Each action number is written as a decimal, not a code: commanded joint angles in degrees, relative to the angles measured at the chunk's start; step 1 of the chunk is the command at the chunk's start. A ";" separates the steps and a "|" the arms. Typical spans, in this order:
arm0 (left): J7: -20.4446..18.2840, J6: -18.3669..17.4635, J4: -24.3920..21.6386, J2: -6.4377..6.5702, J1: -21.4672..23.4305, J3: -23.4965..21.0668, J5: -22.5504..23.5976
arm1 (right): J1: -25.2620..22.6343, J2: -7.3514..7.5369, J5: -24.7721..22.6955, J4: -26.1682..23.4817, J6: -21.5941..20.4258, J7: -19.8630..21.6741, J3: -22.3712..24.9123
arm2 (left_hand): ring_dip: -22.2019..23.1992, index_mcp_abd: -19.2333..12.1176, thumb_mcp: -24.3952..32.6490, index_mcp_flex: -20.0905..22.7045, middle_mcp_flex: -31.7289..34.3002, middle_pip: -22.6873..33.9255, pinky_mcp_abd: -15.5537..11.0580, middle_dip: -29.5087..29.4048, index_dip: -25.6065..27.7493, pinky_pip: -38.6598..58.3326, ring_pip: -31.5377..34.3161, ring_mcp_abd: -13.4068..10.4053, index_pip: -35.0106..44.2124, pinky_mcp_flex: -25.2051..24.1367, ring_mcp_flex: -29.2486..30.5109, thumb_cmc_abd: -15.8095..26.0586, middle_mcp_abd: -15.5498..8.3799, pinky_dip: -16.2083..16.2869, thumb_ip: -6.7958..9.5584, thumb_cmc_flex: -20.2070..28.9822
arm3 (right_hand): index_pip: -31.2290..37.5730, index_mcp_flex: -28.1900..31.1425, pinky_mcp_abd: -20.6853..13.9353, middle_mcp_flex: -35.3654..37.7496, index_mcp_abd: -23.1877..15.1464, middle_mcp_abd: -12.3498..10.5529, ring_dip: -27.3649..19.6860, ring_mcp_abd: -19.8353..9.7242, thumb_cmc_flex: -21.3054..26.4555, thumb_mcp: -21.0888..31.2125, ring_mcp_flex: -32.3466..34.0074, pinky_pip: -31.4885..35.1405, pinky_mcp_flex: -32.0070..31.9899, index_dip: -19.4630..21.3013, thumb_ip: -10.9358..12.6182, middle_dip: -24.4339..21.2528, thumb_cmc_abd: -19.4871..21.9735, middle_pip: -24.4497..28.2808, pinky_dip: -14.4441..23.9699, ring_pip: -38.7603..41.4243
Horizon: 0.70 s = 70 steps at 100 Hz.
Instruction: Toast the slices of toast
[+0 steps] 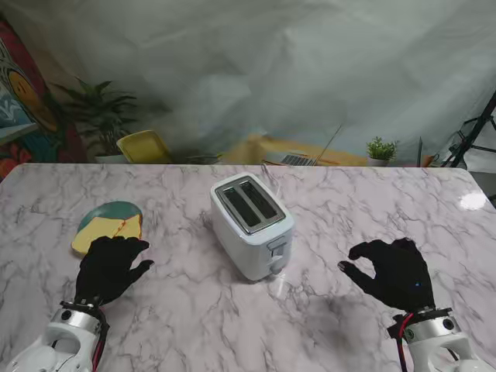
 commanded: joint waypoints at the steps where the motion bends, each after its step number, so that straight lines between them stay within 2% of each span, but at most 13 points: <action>1: -0.72 0.22 -0.37 -0.08 0.24 0.11 0.10 | -0.46 -0.06 0.01 -0.16 0.32 0.05 0.05 | -0.75 0.72 -0.93 -0.14 -2.03 -0.72 0.35 -0.52 0.46 -1.97 -1.34 0.09 -0.34 -1.33 -1.33 1.85 0.26 -0.97 1.79 0.45 | -0.89 -0.35 1.64 -1.57 0.98 0.38 -0.58 0.10 -0.07 -1.03 -0.89 -0.85 -1.27 -0.67 1.20 -0.20 1.02 -1.08 0.77 -1.77; 35: -1.14 -0.01 -0.74 -0.01 0.22 0.10 0.38 | -0.39 -0.11 0.28 0.01 0.53 0.06 0.15 | -0.81 0.78 -0.93 -0.23 -2.19 -0.79 0.30 -0.54 0.47 -1.91 -1.37 0.22 -0.38 -1.29 -1.47 1.76 0.36 -1.07 1.80 0.51 | -0.92 -0.37 1.60 -1.52 1.00 0.34 -0.57 0.28 0.00 -1.07 -0.93 -0.92 -1.36 -0.66 1.20 -0.18 1.02 -1.04 0.78 -1.79; 49: -1.17 0.07 -1.02 0.00 0.48 -0.31 0.77 | -0.39 -0.10 0.26 0.04 0.53 0.09 0.17 | -0.95 1.88 -1.07 -1.82 -3.92 -1.27 -0.64 -0.72 0.08 -2.26 -1.72 0.09 -1.37 -1.71 -2.75 0.80 0.60 -1.39 1.79 0.38 | -0.92 -0.34 1.63 -1.55 1.01 0.33 -0.56 0.20 -0.01 -1.12 -0.88 -0.91 -1.31 -0.66 1.20 -0.18 1.02 -1.06 0.81 -1.76; 59: -1.51 -1.18 -0.40 0.12 0.34 -1.97 1.11 | -0.39 -0.13 0.36 0.04 0.54 0.05 0.21 | -3.14 4.73 -0.86 -7.41 -12.29 -3.22 -3.06 -2.04 -2.58 -6.60 -3.98 -0.39 -7.21 -4.66 -9.48 -1.63 1.42 -5.36 1.87 -2.47 | -0.93 -0.34 1.65 -1.57 1.03 0.39 -0.57 0.22 0.03 -1.12 -0.94 -0.95 -1.35 -0.66 1.21 -0.18 1.04 -1.07 0.80 -1.80; 64: -2.58 -1.74 -0.04 0.23 0.36 -3.28 1.40 | -0.34 -0.16 0.58 0.07 0.50 -0.01 0.15 | -5.24 6.80 -0.87 -10.87 -17.83 -4.80 -4.15 -3.51 -4.56 -10.00 -5.07 -0.09 -11.59 -6.88 -14.34 -2.50 2.35 -8.94 1.62 -4.45 | -0.95 -0.32 1.67 -1.52 1.02 0.36 -0.56 0.16 0.05 -1.14 -0.93 -0.92 -1.31 -0.66 1.21 -0.17 1.00 -1.05 0.82 -1.79; 70: -4.68 -3.25 0.57 0.47 0.26 -5.44 1.85 | -0.37 -0.16 0.71 0.04 0.41 0.05 0.14 | -7.80 9.12 -0.94 -14.73 -24.04 -6.89 -5.28 -5.20 -6.47 -16.80 -5.73 -0.02 -16.12 -7.05 -19.72 -3.54 3.46 -14.70 1.35 -6.37 | -1.00 -0.41 1.69 -1.57 1.02 0.35 -0.55 0.24 0.01 -1.16 -0.92 -0.91 -1.32 -0.68 1.20 -0.18 1.10 -1.07 0.83 -1.78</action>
